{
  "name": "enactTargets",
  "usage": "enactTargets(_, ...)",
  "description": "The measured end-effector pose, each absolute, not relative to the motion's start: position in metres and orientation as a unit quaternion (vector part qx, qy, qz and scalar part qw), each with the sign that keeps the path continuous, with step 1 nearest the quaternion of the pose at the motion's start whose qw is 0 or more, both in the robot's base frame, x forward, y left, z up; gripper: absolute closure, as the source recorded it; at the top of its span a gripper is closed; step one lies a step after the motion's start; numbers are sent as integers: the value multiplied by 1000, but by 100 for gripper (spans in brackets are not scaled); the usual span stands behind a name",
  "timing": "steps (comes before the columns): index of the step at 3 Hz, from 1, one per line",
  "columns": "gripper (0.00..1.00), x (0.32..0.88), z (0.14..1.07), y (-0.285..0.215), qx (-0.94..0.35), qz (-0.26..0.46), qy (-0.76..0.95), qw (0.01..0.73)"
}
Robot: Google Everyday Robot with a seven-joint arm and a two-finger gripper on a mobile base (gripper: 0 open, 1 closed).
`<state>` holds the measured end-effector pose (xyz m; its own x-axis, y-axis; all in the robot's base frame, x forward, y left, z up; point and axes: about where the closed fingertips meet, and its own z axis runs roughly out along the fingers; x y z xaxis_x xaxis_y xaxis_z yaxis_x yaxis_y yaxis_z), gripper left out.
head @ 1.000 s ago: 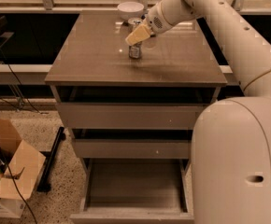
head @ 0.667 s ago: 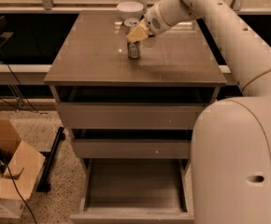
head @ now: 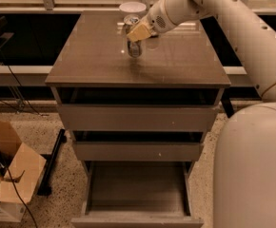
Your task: Place redbull can into bottom drawer
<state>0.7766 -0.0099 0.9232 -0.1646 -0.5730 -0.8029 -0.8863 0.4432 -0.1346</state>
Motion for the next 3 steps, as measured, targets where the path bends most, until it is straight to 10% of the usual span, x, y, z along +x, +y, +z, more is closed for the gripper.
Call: enactTargets(3, 100, 612, 935, -22, -596, 249, 662, 380)
